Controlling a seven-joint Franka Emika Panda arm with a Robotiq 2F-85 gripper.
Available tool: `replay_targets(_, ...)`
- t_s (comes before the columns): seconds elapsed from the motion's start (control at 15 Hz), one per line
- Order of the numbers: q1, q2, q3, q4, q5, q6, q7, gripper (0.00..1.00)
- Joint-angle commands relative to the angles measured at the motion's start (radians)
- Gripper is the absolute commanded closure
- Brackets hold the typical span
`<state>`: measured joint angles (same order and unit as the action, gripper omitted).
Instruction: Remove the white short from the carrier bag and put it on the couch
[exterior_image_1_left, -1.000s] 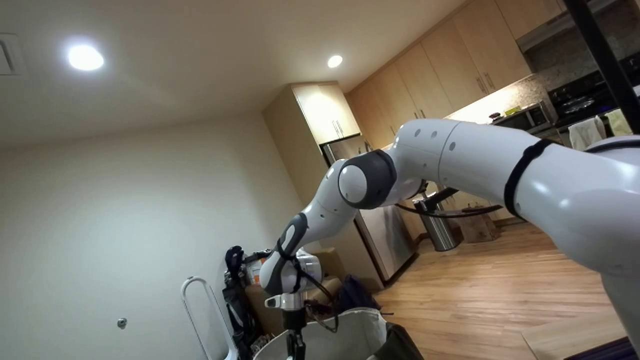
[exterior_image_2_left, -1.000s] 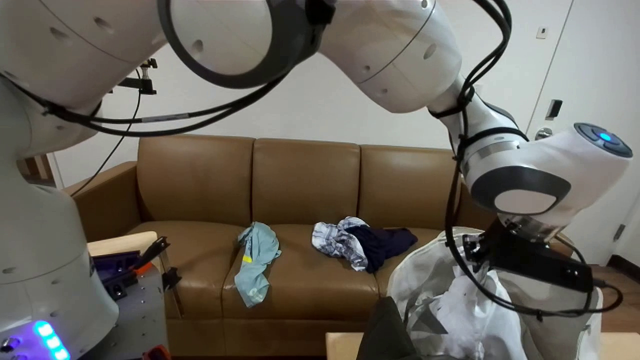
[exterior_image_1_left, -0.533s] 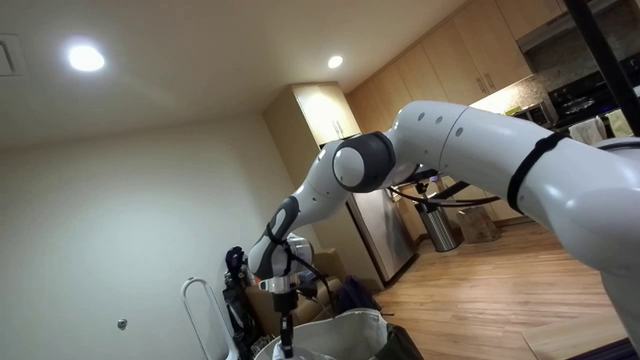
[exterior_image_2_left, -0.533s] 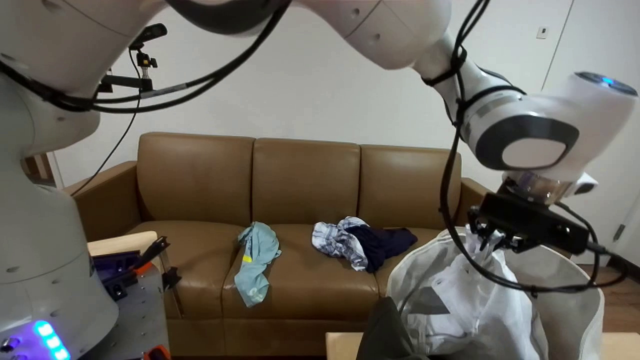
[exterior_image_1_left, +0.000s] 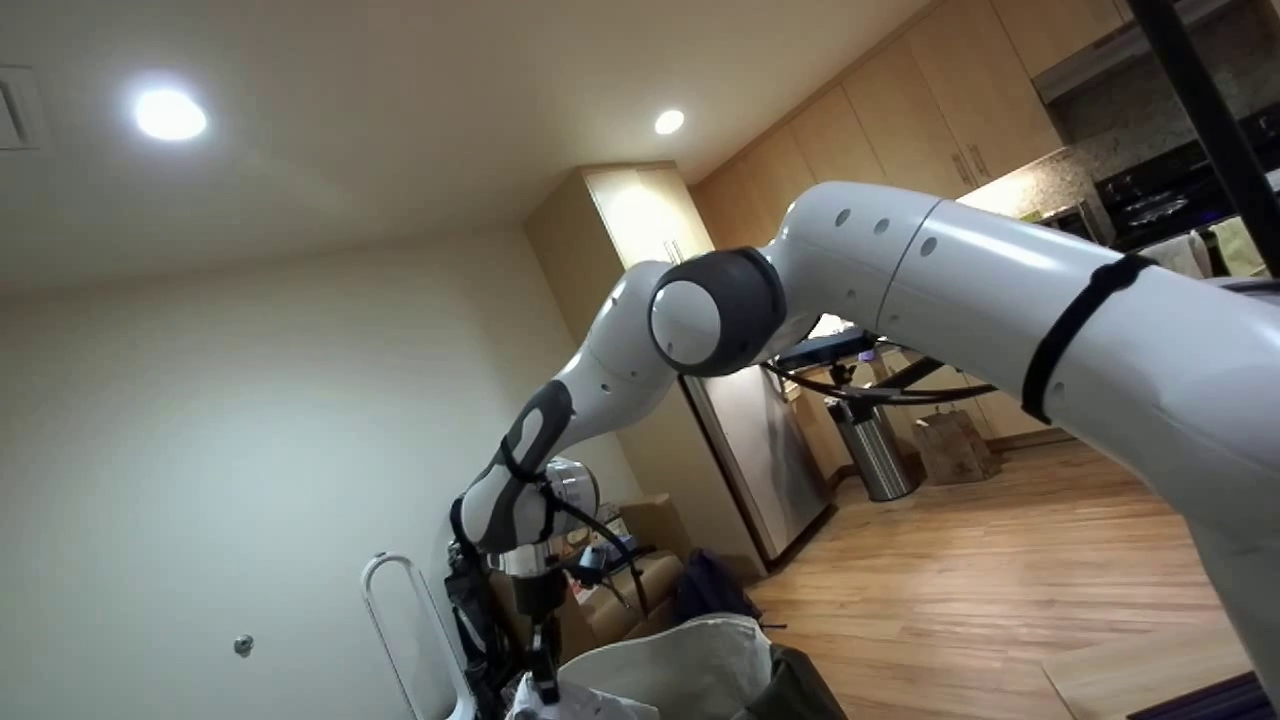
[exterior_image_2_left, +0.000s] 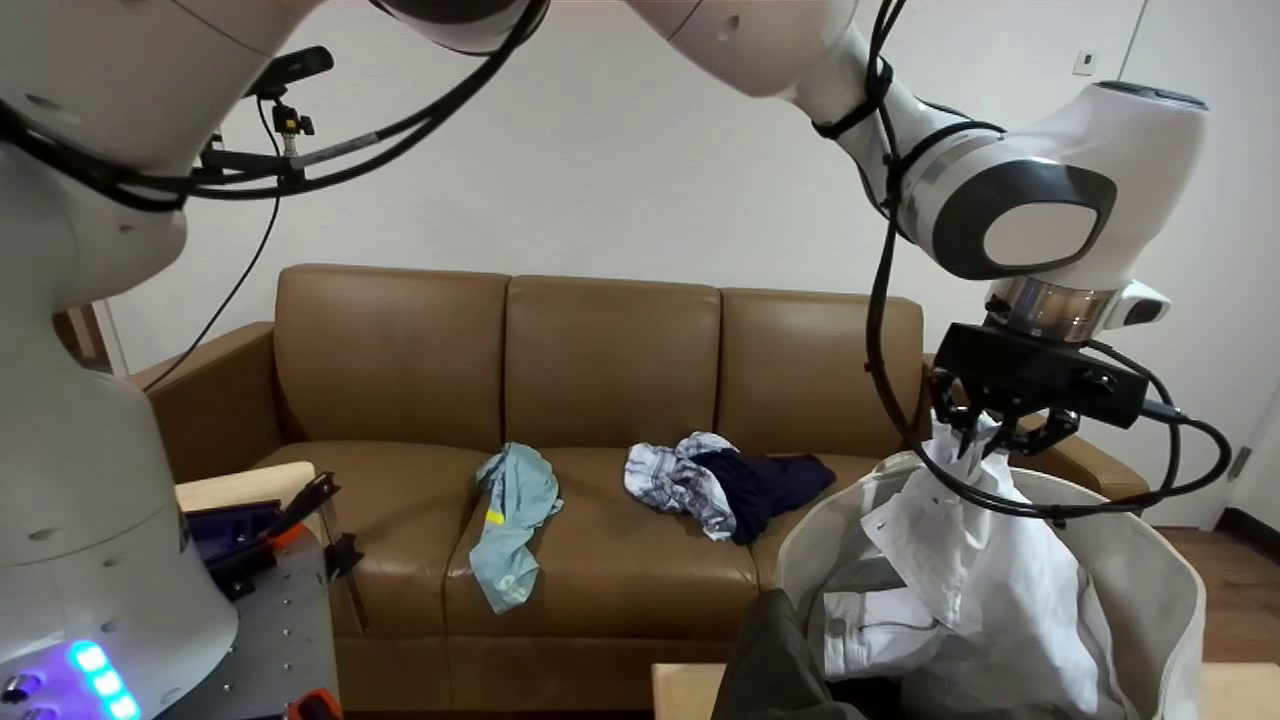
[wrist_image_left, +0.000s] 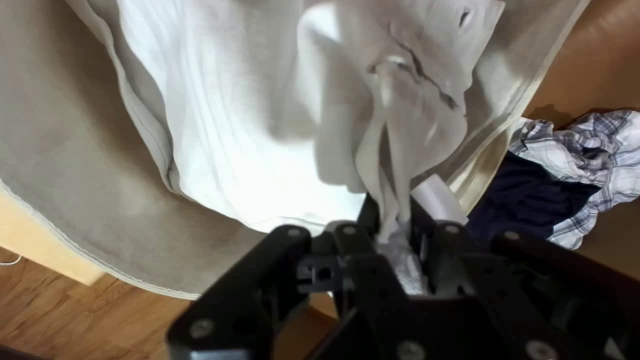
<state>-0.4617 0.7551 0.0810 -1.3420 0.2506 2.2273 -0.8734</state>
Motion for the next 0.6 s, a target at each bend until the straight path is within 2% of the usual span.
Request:
replay_targets(0.0,0.016,-0.021,-0.013,0.013,0.011,0.032,0.006,0.91)
replay_targets(0.27,0.090,-0.079,-0.044,0.097,-0.060,0.046,0.045,0.91)
replay_targets(0.53,0.196,-0.114,-0.090,0.218,-0.186,0.063,0.091,0.91)
